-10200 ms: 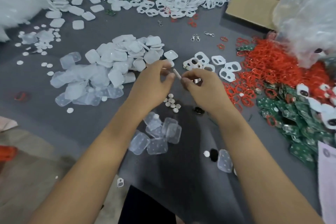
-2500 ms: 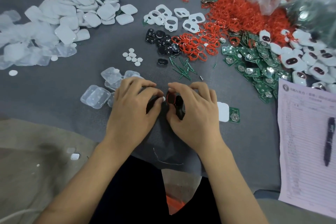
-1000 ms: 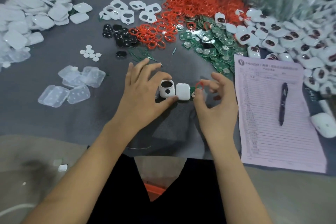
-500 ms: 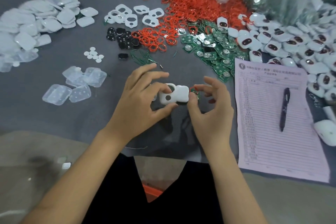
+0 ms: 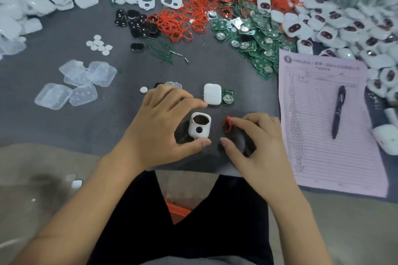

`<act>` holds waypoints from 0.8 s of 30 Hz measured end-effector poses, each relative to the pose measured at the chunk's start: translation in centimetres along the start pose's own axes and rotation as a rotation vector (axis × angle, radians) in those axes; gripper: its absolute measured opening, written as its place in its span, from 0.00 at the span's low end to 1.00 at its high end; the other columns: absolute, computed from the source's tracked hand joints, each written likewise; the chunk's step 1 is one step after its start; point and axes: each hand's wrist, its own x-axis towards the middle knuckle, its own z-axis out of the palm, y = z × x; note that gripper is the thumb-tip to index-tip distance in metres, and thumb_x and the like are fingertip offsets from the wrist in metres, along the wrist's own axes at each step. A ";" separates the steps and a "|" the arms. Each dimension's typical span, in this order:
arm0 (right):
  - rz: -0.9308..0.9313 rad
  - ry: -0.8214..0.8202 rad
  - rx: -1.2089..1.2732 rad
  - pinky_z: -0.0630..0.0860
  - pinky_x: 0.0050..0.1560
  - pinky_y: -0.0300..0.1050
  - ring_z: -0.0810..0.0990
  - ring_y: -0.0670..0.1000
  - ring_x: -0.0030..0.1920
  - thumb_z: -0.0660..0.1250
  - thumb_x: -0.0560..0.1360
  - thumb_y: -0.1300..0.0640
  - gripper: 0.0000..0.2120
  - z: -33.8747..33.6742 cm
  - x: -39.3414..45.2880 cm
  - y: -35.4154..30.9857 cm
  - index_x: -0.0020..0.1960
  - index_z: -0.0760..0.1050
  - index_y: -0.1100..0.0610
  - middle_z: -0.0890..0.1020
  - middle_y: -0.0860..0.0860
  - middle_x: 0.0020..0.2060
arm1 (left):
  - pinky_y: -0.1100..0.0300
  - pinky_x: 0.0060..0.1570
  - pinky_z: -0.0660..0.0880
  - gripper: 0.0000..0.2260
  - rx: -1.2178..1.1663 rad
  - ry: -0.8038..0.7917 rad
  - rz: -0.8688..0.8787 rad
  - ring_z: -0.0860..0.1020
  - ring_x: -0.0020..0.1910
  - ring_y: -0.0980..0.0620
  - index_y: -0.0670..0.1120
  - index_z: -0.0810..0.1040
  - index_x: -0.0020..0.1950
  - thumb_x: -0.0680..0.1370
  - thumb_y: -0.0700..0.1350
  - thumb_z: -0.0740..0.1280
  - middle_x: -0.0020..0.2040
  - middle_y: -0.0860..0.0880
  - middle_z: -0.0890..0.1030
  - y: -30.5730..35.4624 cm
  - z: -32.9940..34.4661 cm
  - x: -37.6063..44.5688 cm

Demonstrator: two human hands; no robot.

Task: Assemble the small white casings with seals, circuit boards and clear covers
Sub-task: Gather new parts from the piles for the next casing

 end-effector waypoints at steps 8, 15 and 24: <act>0.093 -0.040 0.104 0.71 0.58 0.41 0.76 0.49 0.54 0.77 0.75 0.49 0.12 -0.4 0.9 -0.5 0.57 0.84 0.49 0.81 0.44 0.49 | 0.50 0.57 0.67 0.23 0.014 0.003 -0.025 0.71 0.58 0.47 0.49 0.80 0.64 0.73 0.59 0.70 0.53 0.53 0.77 0.5 -0.2 -0.1; -0.045 0.055 0.010 0.75 0.48 0.60 0.80 0.54 0.48 0.74 0.78 0.56 0.04 0.8 0.7 -0.3 0.52 0.86 0.53 0.82 0.47 0.47 | 0.49 0.55 0.69 0.17 -0.012 -0.020 -0.018 0.73 0.56 0.46 0.50 0.82 0.60 0.75 0.57 0.70 0.52 0.53 0.78 0.5 -0.4 0.0; -0.119 0.054 0.000 0.75 0.56 0.46 0.80 0.49 0.53 0.75 0.78 0.55 0.05 -0.6 -0.6 0.2 0.53 0.86 0.53 0.84 0.45 0.52 | 0.53 0.57 0.66 0.16 -0.025 -0.030 -0.017 0.74 0.57 0.46 0.50 0.82 0.60 0.75 0.56 0.70 0.52 0.54 0.79 0.5 -0.4 0.1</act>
